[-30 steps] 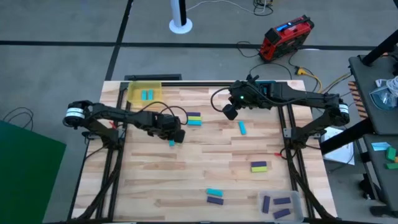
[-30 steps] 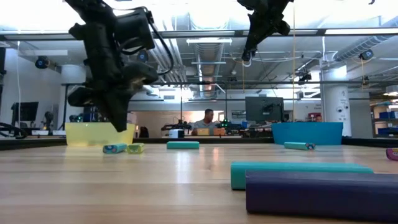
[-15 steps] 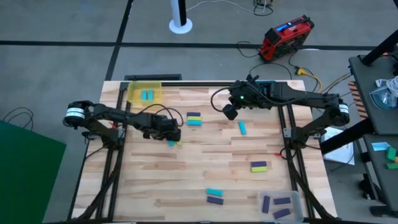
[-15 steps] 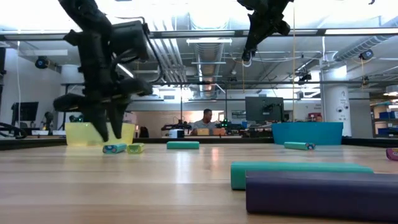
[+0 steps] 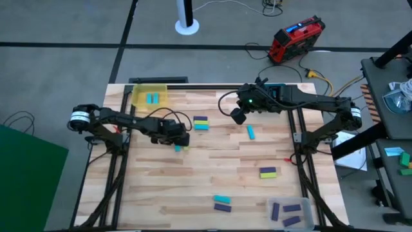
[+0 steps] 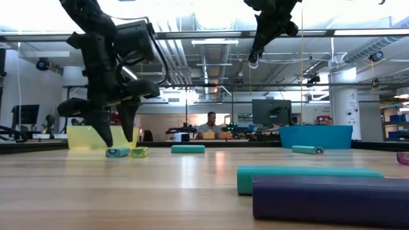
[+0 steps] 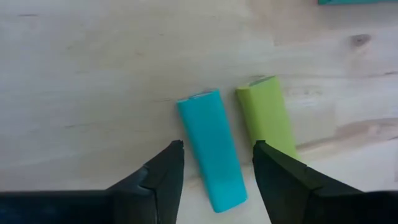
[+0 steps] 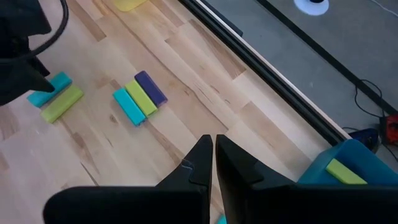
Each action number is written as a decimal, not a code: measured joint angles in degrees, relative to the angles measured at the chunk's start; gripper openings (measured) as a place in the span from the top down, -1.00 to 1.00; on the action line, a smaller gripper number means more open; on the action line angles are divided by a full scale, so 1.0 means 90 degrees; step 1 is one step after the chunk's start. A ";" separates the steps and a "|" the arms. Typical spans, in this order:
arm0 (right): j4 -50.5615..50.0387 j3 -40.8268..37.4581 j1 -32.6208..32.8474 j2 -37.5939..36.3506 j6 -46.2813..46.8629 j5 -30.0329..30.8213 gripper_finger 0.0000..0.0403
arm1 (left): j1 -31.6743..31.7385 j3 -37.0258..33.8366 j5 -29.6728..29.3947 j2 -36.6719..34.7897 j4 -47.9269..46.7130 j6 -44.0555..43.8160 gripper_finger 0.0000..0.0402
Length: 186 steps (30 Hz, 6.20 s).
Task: Sort blocks
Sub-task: Put the light blue block into the yellow bin, then put the blue block into the transparent bin
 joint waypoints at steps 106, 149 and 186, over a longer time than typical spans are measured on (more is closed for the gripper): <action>-0.0092 -0.0409 0.0102 -0.0012 0.0911 -0.1308 0.94 | 0.3076 0.3990 -0.0487 -0.0299 -0.3781 0.5792 0.16; 0.4202 0.0184 -0.0397 0.3477 -0.1887 -0.1387 0.94 | 0.1918 0.3232 -0.1365 -0.2492 -0.2825 0.4385 0.15; 0.3749 0.0637 -0.1180 0.4864 -0.4151 -0.2884 0.06 | 0.1916 0.3372 -0.1496 -0.2601 -0.3499 0.4608 0.15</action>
